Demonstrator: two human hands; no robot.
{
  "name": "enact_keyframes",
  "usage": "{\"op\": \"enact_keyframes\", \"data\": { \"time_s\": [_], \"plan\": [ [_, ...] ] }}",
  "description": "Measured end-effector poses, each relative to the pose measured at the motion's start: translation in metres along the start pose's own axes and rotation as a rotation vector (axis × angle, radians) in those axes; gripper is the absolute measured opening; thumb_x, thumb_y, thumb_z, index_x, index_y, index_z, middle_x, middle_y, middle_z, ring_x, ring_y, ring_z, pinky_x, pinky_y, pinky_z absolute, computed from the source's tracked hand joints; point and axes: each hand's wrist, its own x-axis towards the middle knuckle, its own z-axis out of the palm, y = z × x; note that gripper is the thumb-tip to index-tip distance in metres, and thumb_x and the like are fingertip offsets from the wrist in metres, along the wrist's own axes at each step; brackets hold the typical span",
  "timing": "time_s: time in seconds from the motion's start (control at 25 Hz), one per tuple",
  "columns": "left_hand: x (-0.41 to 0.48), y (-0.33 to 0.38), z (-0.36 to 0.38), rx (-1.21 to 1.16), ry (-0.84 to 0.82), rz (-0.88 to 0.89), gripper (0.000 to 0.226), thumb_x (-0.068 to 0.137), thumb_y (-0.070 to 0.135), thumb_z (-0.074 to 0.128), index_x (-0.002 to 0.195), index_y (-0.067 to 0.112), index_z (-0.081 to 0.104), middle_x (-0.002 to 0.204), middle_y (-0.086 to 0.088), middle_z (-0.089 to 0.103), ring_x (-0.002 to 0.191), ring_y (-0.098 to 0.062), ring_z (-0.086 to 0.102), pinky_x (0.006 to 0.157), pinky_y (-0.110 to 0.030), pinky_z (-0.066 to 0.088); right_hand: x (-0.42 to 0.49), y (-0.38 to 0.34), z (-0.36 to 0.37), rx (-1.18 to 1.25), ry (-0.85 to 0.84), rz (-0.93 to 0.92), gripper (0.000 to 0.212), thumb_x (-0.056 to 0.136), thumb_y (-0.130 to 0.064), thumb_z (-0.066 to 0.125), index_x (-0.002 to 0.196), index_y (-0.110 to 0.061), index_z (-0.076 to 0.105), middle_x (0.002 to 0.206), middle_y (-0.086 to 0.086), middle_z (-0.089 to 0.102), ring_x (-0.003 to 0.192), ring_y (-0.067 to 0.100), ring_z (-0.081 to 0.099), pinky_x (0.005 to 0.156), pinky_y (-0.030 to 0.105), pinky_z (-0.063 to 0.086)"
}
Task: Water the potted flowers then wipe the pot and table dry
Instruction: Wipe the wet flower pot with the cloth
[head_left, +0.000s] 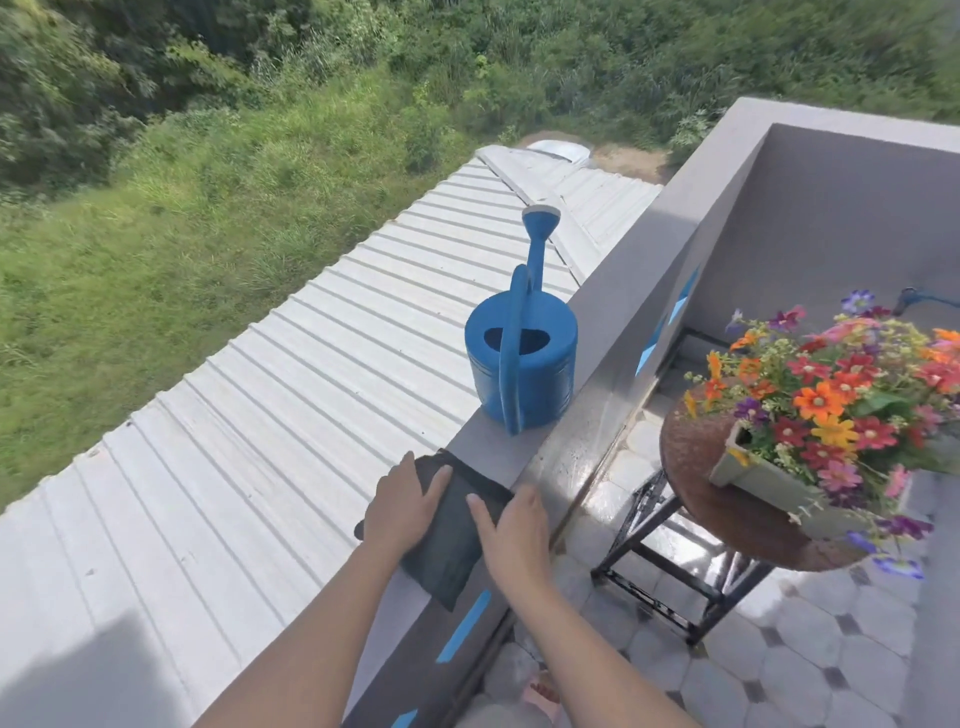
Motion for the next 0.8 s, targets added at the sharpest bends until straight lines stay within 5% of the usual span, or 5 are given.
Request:
{"op": "enact_keyframes", "data": {
  "time_s": [0.16,0.32,0.44,0.64,0.8],
  "plan": [
    [-0.002,0.001,-0.002,-0.009,0.175,0.058,0.043,0.086,0.056,0.047,0.102,0.016,0.053,0.094,0.000,0.062,0.096,-0.025,0.057,0.076,-0.039,0.047,0.002,-0.011,-0.005,-0.033,-0.021,-0.052,0.034,0.095,-0.041,0.046,0.099,-0.008,0.053,0.097,0.006,0.061,0.091,0.022,0.058,0.075,0.028,0.042],
    [-0.015,0.028,-0.017,-0.098,0.122,0.021,0.040,0.082,0.060,0.052,0.082,0.022,0.062,0.078,0.005,0.065,0.078,-0.019,0.060,0.064,-0.030,0.043,-0.001,-0.013,-0.029,0.356,0.028,0.045,0.032,0.098,-0.034,0.044,0.112,-0.008,0.057,0.100,-0.001,0.054,0.096,0.014,0.051,0.083,0.023,0.036],
    [-0.030,0.065,-0.025,-0.362,-0.110,0.041,0.033,0.076,0.052,0.069,0.079,0.019,0.068,0.074,0.000,0.070,0.071,-0.016,0.065,0.054,-0.022,0.044,-0.008,0.003,-0.064,0.486,0.123,0.023,0.026,0.098,-0.031,0.044,0.099,-0.006,0.054,0.086,0.002,0.056,0.084,0.015,0.052,0.072,0.021,0.039],
    [-0.048,0.122,0.005,-0.757,-0.861,-0.110,0.055,0.058,0.029,0.086,0.102,0.001,0.068,0.092,-0.020,0.073,0.078,-0.030,0.071,0.059,-0.032,0.056,-0.021,0.049,-0.132,0.421,0.374,-0.011,0.026,0.097,-0.030,0.047,0.099,-0.005,0.054,0.081,0.002,0.055,0.075,0.016,0.050,0.065,0.016,0.036],
    [-0.061,0.156,0.051,-0.928,-1.059,-0.018,0.072,0.042,0.023,0.090,0.107,0.004,0.065,0.090,-0.018,0.072,0.074,-0.028,0.070,0.055,-0.034,0.056,-0.024,0.091,-0.172,0.384,0.432,0.032,0.020,0.095,-0.034,0.051,0.095,-0.015,0.055,0.081,-0.005,0.060,0.075,0.003,0.056,0.064,0.008,0.040]
  ]
}}
